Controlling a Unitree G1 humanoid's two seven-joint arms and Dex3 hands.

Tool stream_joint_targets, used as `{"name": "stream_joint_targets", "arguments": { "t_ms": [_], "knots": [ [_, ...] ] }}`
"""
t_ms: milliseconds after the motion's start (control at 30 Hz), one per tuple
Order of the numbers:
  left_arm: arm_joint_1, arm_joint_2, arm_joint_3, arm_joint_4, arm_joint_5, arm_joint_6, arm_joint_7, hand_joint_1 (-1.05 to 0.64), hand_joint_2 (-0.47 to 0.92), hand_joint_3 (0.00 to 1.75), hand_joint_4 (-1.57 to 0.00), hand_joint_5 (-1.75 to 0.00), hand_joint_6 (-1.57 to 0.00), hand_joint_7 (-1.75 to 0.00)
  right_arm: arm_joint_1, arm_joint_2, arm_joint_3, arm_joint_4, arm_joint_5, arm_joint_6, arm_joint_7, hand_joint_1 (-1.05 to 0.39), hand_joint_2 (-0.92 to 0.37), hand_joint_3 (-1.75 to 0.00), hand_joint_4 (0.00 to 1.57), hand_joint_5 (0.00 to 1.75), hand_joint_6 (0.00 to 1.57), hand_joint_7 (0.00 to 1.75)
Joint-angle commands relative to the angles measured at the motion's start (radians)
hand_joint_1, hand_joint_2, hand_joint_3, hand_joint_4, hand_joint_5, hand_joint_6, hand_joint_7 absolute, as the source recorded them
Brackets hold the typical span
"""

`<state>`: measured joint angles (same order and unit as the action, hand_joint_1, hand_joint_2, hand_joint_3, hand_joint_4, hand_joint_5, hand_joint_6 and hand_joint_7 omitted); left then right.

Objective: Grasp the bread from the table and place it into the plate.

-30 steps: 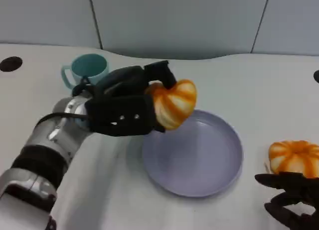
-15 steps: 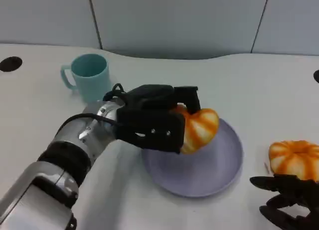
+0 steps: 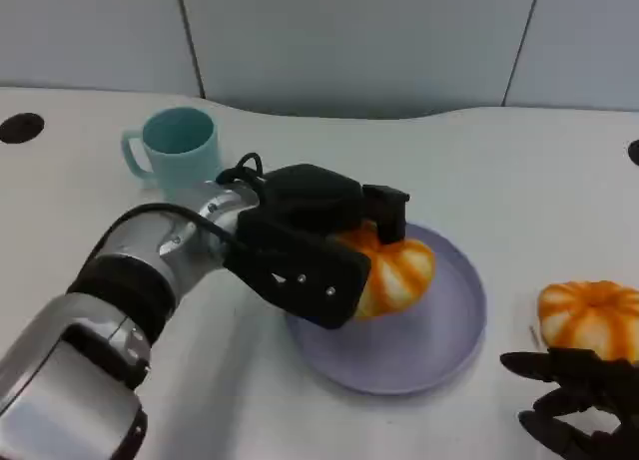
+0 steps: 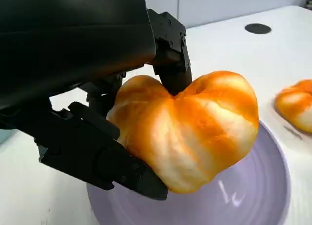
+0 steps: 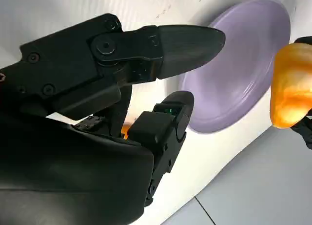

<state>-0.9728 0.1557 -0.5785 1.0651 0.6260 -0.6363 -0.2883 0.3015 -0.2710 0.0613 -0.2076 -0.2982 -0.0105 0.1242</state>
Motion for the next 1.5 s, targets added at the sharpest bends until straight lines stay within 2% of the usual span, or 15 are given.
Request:
{"name": "stream_joint_targets", "arguments": {
  "t_ms": [33, 67, 167, 367, 533, 767, 900, 1067, 1200, 1400, 1500],
  "knots": [
    [-0.034, 0.029, 0.001, -0.011, -0.012, -0.040, -0.068, -0.61, 0.81, 0.00, -0.26, -1.07, -0.49, -0.56, 0.005, 0.001, -0.007, -0.017, 0.014, 0.021, 0.004, -0.26, -0.92, -0.35, 0.64, 0.80, 0.79, 0.02],
    [-0.039, 0.031, 0.001, -0.016, -0.014, -0.039, -0.087, -0.65, 0.82, 0.00, -0.24, -0.82, -0.51, -0.33, 0.006, 0.000, -0.007, -0.018, 0.014, 0.021, 0.004, -0.27, -0.92, -0.35, 0.63, 0.80, 0.79, 0.02],
    [-0.053, 0.036, 0.009, -0.029, -0.031, -0.033, -0.158, -0.72, 0.82, 0.00, -0.19, -0.53, -0.48, -0.07, 0.008, -0.002, -0.005, -0.026, 0.007, 0.026, 0.004, -0.27, -0.92, -0.35, 0.62, 0.80, 0.79, 0.02],
    [-0.062, 0.037, 0.032, -0.035, -0.076, -0.029, -0.258, -0.81, 0.81, 0.00, -0.11, -0.40, -0.41, 0.00, 0.009, -0.003, -0.006, -0.025, 0.010, 0.018, 0.000, -0.26, -0.92, -0.35, 0.64, 0.81, 0.79, 0.01],
    [-0.064, 0.040, 0.041, -0.048, -0.091, -0.020, -0.297, -0.85, 0.82, 0.00, -0.05, -0.38, -0.34, 0.00, 0.006, -0.006, -0.007, -0.018, 0.010, 0.011, 0.000, -0.25, -0.92, -0.35, 0.65, 0.82, 0.78, 0.01],
    [-0.053, 0.074, 0.086, -0.093, -0.125, -0.038, -0.295, -0.82, 0.83, 0.00, -0.06, -0.41, -0.35, -0.01, 0.008, -0.008, -0.013, -0.010, 0.016, 0.002, 0.004, -0.26, -0.92, -0.35, 0.59, 0.79, 0.79, 0.01],
    [0.010, 0.157, 0.176, -0.146, -0.236, -0.063, -0.319, -0.75, 0.85, 0.01, -0.09, -0.43, -0.38, -0.02, 0.012, -0.003, -0.015, -0.020, 0.024, 0.019, 0.006, -0.27, -0.92, -0.35, 0.59, 0.79, 0.78, 0.01],
    [0.080, 0.195, 0.273, -0.142, -0.408, -0.037, -0.439, -0.75, 0.89, 0.02, -0.04, -0.43, -0.37, -0.01, 0.004, -0.007, -0.013, -0.006, 0.020, 0.010, 0.000, -0.27, -0.92, -0.36, 0.61, 0.80, 0.79, 0.01],
    [0.201, 0.204, 0.365, -0.188, -0.539, 0.033, -0.477, -0.64, 0.87, 0.00, -0.03, -0.48, -0.38, -0.01, 0.003, -0.007, -0.012, -0.017, 0.018, 0.025, 0.003, -0.27, -0.92, -0.36, 0.59, 0.79, 0.79, 0.01],
    [0.404, 0.224, 0.467, -0.358, -0.607, 0.146, -0.398, -0.58, 0.90, 0.01, 0.00, -0.66, -0.40, -0.01, 0.001, -0.014, -0.015, -0.006, 0.020, 0.014, 0.006, -0.27, -0.92, -0.36, 0.59, 0.78, 0.77, 0.00],
    [0.506, 0.231, 0.506, -0.424, -0.633, 0.197, -0.376, -0.56, 0.92, 0.02, -0.02, -0.69, -0.40, -0.01, 0.000, -0.018, -0.018, 0.008, 0.025, -0.013, 0.002, -0.26, -0.92, -0.35, 0.61, 0.79, 0.78, 0.01]
  ]
}}
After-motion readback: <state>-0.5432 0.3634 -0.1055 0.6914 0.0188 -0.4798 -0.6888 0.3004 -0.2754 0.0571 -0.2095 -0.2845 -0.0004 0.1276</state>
